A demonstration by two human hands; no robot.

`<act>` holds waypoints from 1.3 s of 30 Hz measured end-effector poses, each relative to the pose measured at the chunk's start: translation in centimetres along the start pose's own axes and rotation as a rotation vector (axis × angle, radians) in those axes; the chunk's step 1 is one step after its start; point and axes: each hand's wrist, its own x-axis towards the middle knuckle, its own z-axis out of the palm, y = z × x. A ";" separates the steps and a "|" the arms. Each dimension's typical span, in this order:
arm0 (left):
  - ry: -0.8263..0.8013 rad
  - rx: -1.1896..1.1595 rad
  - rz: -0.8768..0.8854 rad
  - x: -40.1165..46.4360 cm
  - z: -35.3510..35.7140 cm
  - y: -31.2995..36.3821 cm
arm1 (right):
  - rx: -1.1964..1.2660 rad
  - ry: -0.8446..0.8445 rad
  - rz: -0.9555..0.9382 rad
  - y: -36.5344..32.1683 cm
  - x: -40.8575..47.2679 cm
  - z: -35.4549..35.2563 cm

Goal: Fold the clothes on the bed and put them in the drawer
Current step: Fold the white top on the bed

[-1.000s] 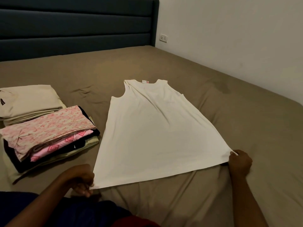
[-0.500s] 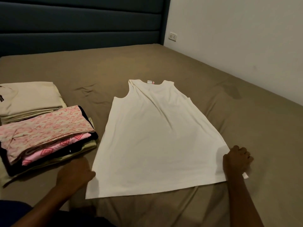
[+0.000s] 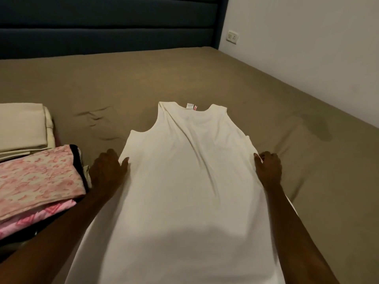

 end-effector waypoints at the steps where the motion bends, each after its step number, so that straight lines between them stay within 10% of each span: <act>1: -0.013 0.056 -0.016 1.1 0.6 0.1 | -0.036 -0.010 -0.029 -0.4 0.6 0.5; 39: -0.030 0.164 0.135 15.8 6.9 -0.6 | -0.177 -0.210 -0.114 -3.1 13.1 7.6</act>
